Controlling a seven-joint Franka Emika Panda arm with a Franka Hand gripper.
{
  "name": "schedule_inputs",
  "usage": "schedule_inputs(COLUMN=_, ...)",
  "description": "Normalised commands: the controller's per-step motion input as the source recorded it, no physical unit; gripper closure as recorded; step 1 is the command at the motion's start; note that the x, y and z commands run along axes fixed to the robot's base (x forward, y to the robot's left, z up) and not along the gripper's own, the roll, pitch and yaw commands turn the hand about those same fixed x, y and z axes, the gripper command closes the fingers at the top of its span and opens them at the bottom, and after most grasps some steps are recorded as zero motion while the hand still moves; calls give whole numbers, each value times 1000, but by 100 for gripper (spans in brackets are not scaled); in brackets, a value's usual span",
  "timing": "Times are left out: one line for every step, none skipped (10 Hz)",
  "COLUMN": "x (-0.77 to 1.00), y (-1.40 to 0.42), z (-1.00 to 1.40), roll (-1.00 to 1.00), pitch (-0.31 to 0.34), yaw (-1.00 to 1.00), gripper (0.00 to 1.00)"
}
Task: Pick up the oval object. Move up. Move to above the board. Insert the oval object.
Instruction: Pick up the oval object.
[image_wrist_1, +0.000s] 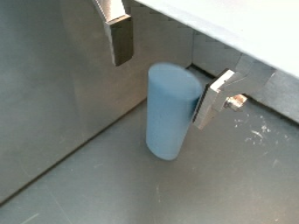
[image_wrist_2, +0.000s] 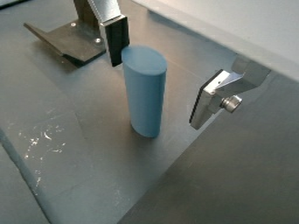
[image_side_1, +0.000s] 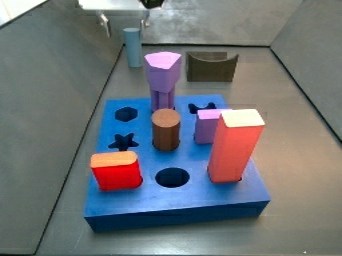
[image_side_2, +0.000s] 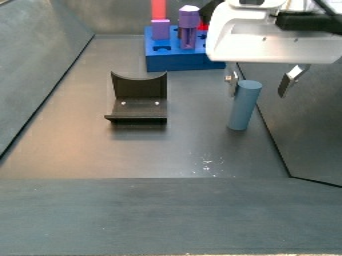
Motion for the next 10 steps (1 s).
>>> schedule_inputs(x=194, y=20, z=-534, roll=-23, pitch=-143, yaw=0, gripper=0)
schedule_inputs(x=97, y=0, z=-543, roll=-30, pitch=-157, yaw=0, gripper=0)
schedule_inputs(x=0, y=0, z=-423, roll=-36, pitch=-161, yaw=0, gripper=0)
schedule_inputs(x=-71, y=0, z=-143, roll=-66, pitch=-140, yaw=-46, gripper=0)
schedule_inputs(x=0, y=0, z=0, roll=-17, pitch=0, yaw=0, gripper=0)
schedule_inputs(x=0, y=0, z=0, roll=13, pitch=0, yaw=0, gripper=0)
schedule_inputs(x=0, y=0, z=0, roll=0, pitch=0, yaw=0, gripper=0)
schedule_inputs(x=0, y=0, z=0, roll=0, pitch=0, yaw=0, gripper=100)
schedule_inputs(x=0, y=0, z=0, roll=0, pitch=0, yaw=0, gripper=100)
schedule_inputs(x=0, y=0, z=0, roll=0, pitch=0, yaw=0, gripper=100)
